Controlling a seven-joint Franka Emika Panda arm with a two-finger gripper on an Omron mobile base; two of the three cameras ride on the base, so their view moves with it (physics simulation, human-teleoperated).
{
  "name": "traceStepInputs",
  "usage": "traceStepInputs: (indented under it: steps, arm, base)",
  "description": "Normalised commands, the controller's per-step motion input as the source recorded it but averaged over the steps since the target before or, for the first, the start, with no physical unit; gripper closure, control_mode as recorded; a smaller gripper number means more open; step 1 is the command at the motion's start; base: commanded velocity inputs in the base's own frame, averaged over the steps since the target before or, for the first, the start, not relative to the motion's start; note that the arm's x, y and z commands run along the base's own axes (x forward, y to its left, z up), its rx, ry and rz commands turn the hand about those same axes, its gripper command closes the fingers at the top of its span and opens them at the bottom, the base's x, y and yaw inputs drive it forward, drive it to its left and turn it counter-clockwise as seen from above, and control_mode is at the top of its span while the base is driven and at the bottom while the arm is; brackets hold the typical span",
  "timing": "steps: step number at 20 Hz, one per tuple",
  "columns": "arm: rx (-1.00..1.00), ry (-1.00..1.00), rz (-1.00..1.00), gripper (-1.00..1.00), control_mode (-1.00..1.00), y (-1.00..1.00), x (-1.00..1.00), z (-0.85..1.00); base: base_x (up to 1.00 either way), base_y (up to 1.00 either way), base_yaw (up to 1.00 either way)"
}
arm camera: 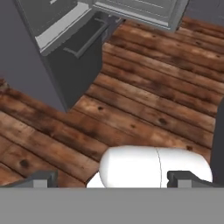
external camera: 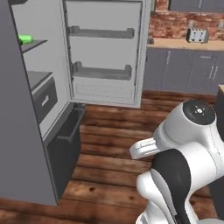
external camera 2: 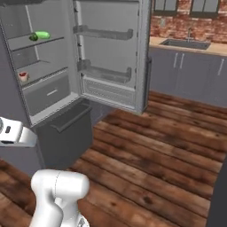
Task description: Gather the corn and avocado from the fridge and place them on a tray on the dining counter. Then gather the steak and chicken drumstick from the fridge and place them on the other tray.
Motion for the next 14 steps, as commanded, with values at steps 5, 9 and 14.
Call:
traceStepInputs:
  steps: [5,9,14]
  arm:
    - [0.0,0.0,0.0,-1.0,1.0,0.0,0.0,0.0]
    - [0.0,0.0,0.0,-1.0,1.0,0.0,0.0,0.0]
    - [0.0,0.0,0.0,-1.0,1.0,0.0,0.0,0.0]
  base:
    - [0.72,0.0,0.3]
    - [0.7,0.0,0.3]
    - [0.67,0.0,0.29]
